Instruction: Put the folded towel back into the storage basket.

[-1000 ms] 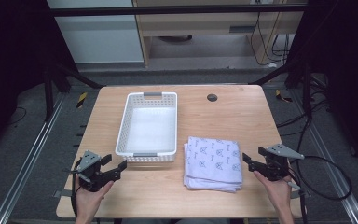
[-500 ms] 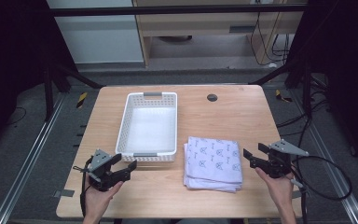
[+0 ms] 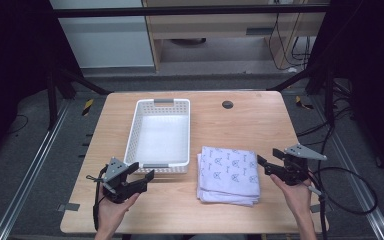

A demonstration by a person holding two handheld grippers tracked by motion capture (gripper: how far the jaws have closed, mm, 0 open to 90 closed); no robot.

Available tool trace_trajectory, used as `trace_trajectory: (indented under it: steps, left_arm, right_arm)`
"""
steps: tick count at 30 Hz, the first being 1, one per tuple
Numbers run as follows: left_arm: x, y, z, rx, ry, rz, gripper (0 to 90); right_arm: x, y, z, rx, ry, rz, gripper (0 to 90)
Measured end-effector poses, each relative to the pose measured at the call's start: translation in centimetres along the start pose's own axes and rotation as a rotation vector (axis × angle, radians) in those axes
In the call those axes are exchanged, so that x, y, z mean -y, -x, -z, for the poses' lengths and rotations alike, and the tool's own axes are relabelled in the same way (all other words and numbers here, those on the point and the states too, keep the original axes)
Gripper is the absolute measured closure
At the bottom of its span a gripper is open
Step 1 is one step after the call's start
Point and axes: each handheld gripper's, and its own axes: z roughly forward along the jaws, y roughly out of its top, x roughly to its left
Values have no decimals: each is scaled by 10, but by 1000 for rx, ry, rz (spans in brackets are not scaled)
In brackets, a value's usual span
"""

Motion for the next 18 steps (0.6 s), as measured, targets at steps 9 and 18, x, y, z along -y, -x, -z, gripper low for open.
trace_trajectory:
  steps: [9,18]
  left_arm:
    - [-6,13,-8,18,0,-18,346]
    - [-12,29,-19,46,-7,-40,348]
  right_arm:
    - [-9,-2,-6,-18,2,-3,331]
    - [-14,-3,-14,-26,-7,5,328]
